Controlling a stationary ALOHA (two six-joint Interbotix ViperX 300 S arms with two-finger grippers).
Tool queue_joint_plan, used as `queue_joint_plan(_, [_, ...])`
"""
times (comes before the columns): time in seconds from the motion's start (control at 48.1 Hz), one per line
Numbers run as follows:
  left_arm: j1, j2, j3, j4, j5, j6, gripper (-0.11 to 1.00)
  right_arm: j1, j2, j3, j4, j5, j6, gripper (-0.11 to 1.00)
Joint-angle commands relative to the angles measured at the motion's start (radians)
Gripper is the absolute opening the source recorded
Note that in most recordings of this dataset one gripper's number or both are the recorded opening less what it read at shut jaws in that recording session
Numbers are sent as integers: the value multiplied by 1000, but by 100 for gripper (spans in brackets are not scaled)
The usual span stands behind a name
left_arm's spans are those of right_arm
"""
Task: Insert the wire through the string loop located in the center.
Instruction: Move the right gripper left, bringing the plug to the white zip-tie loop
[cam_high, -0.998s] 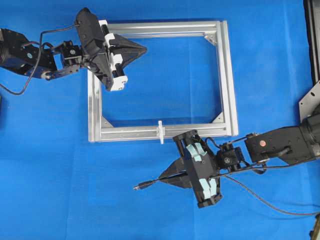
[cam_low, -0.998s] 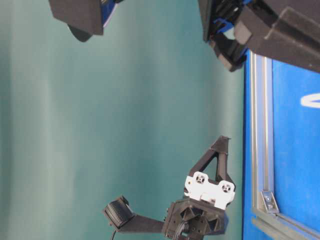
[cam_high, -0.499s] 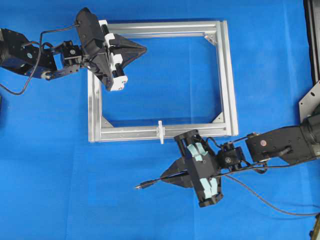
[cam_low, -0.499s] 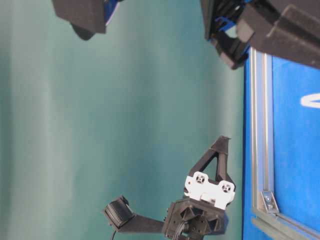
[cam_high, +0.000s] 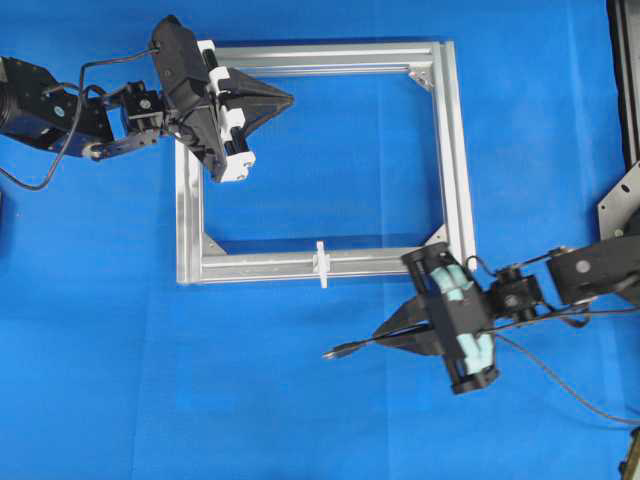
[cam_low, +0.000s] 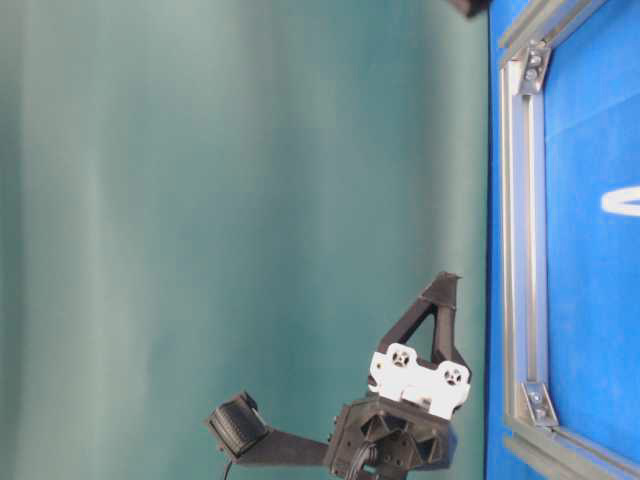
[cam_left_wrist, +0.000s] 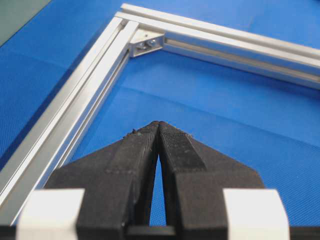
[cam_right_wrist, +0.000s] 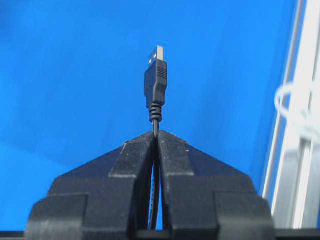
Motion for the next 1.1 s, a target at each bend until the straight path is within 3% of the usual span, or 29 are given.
queue_joint_plan(0.0, [-2,-28,-8,3,-3,-2,0,2,-44,20,14,-5,2,-2])
queue_joint_plan(0.25, [-2,-28,-9,3,-3,-2,0,-11,-55,35,20,-9,0,-2])
queue_joint_plan(0.707, [-11,-28,-15,3,-3,-3,0,-187,-55,48,20,-6,-5,-2])
queue_joint_plan(1.082, [-12,-28,-18,3,-3,-5,0,-219,-55,52,17,-18,-8,-2])
